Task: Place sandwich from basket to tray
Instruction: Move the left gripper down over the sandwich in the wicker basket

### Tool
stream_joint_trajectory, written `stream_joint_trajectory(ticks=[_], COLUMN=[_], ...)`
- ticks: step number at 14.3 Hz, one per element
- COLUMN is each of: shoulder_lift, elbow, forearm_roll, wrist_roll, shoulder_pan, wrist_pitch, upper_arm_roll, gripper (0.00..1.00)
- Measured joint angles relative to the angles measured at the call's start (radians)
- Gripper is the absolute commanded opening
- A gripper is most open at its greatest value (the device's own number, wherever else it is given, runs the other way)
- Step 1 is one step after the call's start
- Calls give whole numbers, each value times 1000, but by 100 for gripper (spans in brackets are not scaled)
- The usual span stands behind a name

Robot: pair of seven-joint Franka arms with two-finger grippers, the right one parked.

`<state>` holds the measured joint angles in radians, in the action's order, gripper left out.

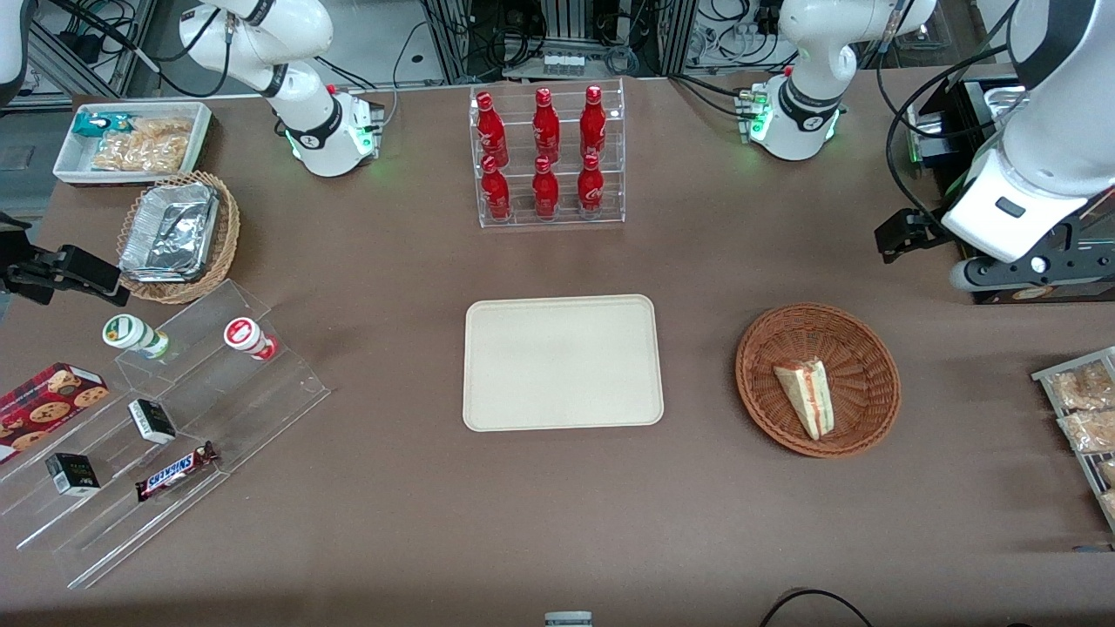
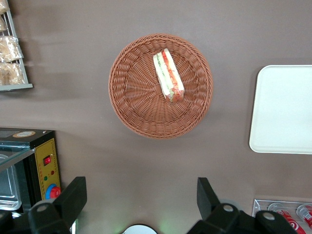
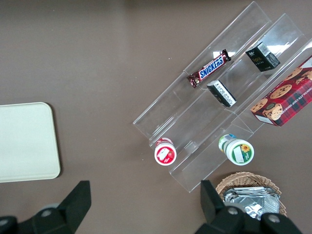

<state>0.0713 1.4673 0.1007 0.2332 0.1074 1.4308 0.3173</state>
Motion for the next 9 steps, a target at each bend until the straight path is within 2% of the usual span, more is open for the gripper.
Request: stream_joint_trajectory(ticks=[6, 9], shoulder_lift=[4, 79], elbow=[46, 102], forearm_roll=[0, 0], wrist_roll=[0, 5], shoulder_pan=[1, 3], wrist_pitch=[-1, 71], upper_arm_roll=[-3, -9], gripper=[100, 100])
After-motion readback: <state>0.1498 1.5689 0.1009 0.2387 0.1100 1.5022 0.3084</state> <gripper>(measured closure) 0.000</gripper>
